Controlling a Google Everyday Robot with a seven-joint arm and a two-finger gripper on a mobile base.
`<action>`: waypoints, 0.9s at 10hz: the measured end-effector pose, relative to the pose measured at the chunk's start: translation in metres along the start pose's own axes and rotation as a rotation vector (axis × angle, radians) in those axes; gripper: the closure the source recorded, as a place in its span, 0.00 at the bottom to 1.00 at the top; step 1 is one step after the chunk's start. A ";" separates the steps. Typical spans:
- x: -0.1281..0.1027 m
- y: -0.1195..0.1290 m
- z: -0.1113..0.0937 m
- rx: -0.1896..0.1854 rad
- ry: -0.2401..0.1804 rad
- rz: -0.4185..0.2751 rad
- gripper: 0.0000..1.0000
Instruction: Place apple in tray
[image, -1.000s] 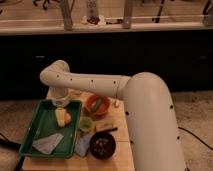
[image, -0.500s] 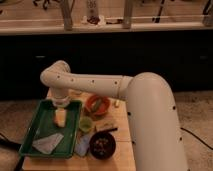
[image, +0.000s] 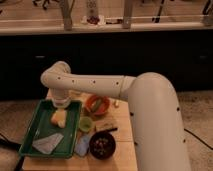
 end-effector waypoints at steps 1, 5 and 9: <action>-0.001 0.000 -0.001 -0.006 0.003 0.003 0.20; 0.000 0.000 -0.001 -0.007 0.004 0.003 0.20; 0.000 0.000 -0.001 -0.007 0.004 0.003 0.20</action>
